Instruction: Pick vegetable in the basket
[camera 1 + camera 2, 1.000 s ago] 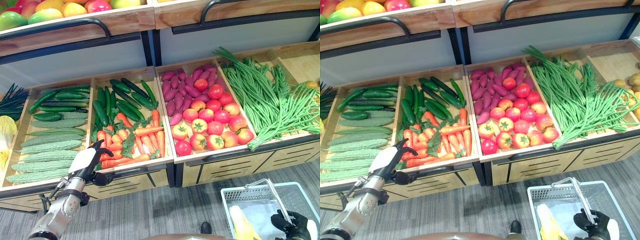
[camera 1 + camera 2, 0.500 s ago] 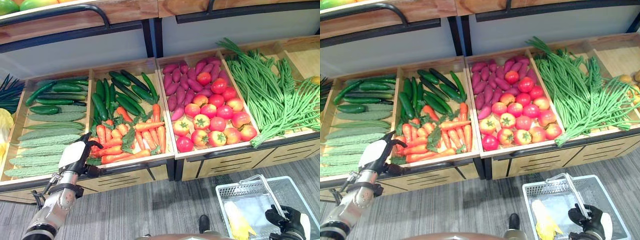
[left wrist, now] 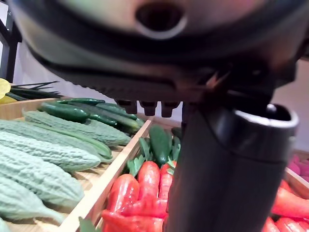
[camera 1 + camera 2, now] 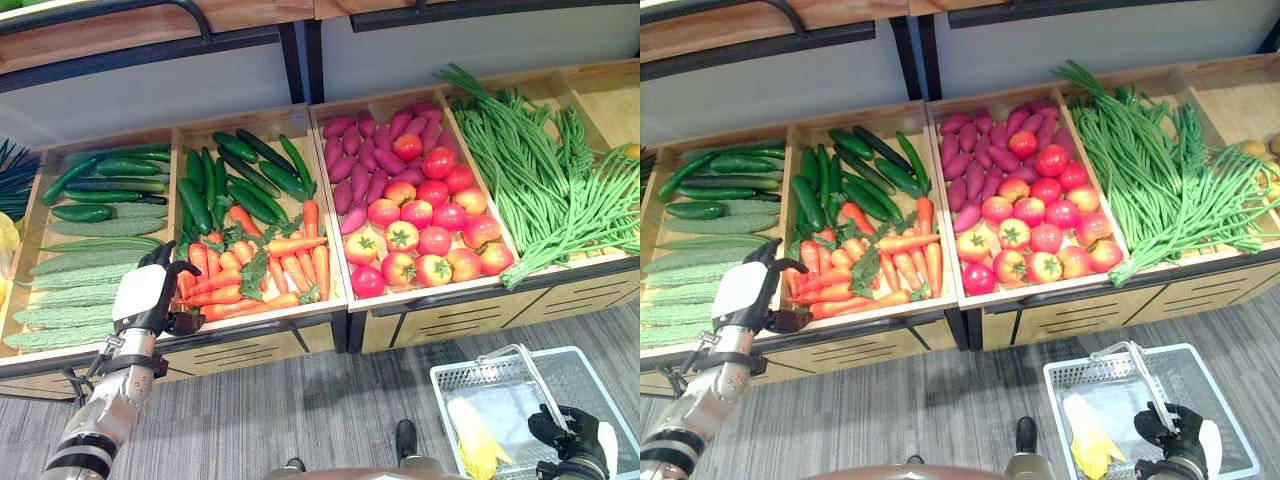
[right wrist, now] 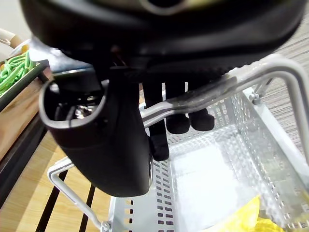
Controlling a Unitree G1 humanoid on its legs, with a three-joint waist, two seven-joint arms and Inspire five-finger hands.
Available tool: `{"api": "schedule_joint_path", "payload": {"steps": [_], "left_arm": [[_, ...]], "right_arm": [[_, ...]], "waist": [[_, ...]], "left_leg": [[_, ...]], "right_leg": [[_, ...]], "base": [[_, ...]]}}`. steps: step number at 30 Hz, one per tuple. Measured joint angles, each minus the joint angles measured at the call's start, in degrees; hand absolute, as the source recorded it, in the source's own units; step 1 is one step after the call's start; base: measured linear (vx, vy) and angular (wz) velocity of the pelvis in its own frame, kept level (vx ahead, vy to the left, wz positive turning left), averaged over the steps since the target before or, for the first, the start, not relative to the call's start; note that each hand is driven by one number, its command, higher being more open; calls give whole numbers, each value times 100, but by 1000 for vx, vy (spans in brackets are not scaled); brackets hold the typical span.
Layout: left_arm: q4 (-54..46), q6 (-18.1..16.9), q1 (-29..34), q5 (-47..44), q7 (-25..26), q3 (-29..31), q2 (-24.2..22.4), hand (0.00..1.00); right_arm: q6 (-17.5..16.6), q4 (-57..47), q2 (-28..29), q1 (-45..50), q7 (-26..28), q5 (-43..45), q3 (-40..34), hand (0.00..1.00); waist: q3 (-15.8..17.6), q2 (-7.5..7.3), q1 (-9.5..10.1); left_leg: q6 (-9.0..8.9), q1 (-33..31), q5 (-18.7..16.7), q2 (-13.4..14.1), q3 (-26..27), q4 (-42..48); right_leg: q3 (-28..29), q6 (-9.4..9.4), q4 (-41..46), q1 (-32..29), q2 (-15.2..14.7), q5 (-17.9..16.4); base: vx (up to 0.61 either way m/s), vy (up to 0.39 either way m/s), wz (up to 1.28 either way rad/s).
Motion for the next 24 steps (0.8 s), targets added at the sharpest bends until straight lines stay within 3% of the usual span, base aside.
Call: {"api": "schedule_joint_path", "payload": {"steps": [24], "left_arm": [[181,15,-501,-9,10,0,-1,100]], "right_arm": [[-32,-176,142,-144,-49,4,219,0]], "waist": [[266,-77,-1]], "left_leg": [[-3,-232,-2,28,144,177]], "right_leg": [[176,-11,147,-314,13,52]], "base": [[-18,-3,-3]]}}
